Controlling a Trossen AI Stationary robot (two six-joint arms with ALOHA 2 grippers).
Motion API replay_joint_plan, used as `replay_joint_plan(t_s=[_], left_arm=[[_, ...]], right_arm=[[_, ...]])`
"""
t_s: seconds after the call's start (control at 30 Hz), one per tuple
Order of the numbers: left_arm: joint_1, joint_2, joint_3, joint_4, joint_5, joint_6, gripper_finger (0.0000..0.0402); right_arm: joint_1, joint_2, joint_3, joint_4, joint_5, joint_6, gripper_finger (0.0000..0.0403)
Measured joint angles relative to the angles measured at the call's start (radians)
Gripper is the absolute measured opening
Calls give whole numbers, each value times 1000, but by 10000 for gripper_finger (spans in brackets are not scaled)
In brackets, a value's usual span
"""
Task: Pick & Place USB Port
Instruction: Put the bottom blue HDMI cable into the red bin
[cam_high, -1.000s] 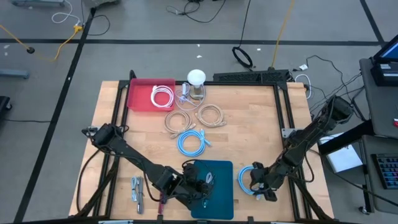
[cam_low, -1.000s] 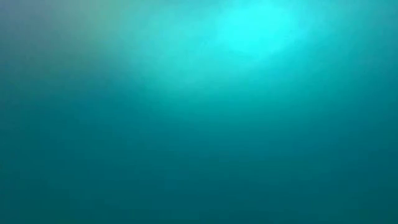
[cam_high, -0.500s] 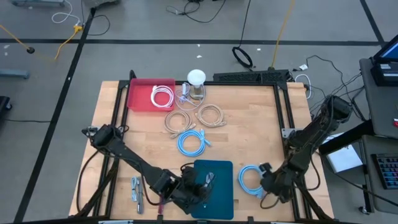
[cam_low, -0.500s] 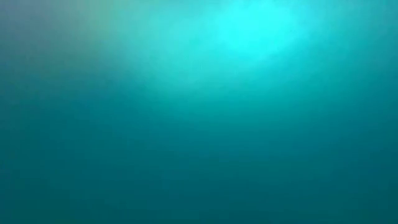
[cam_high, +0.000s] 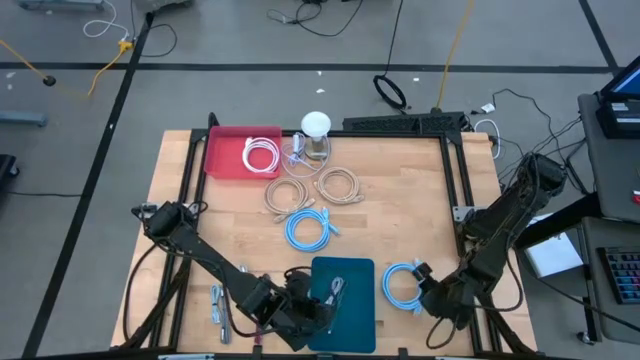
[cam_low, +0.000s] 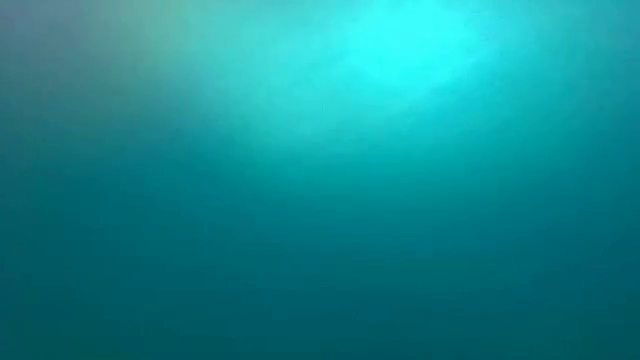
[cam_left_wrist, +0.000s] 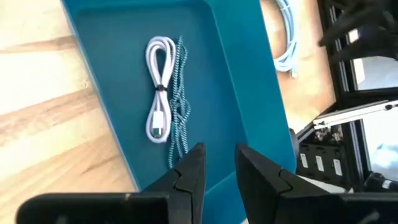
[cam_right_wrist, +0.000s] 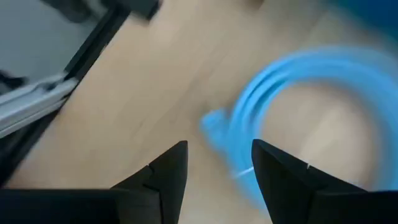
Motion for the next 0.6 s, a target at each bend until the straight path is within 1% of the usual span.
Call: replay_joint_plan(t_s=[0.07, 0.13, 0.23, 0.3, 0.37, 0.43, 0.6], left_arm=[[1, 0, 0, -8, -3, 0, 88], [3, 0, 0, -12, -4, 0, 88], [3, 0, 0, -12, -4, 5, 88], [3, 0, 0, -12, -4, 5, 88], [0, 0, 0, -12, -4, 7, 88], [-5, 0, 0, -14, -4, 2, 88], [-19, 0, 0, -26, -8, -16, 88]], right_arm=[[-20, 0, 41, 3, 86, -92, 171], [-42, 0, 71, 0, 115, -172, 171], [-61, 0, 80, -27, 73, -273, 171], [-63, 8, 81, -102, 30, -347, 171], [-58, 24, 78, -203, 19, -403, 171], [-56, 34, 69, -265, -4, -457, 171], [-56, 51, 45, -223, -1, -530, 171]])
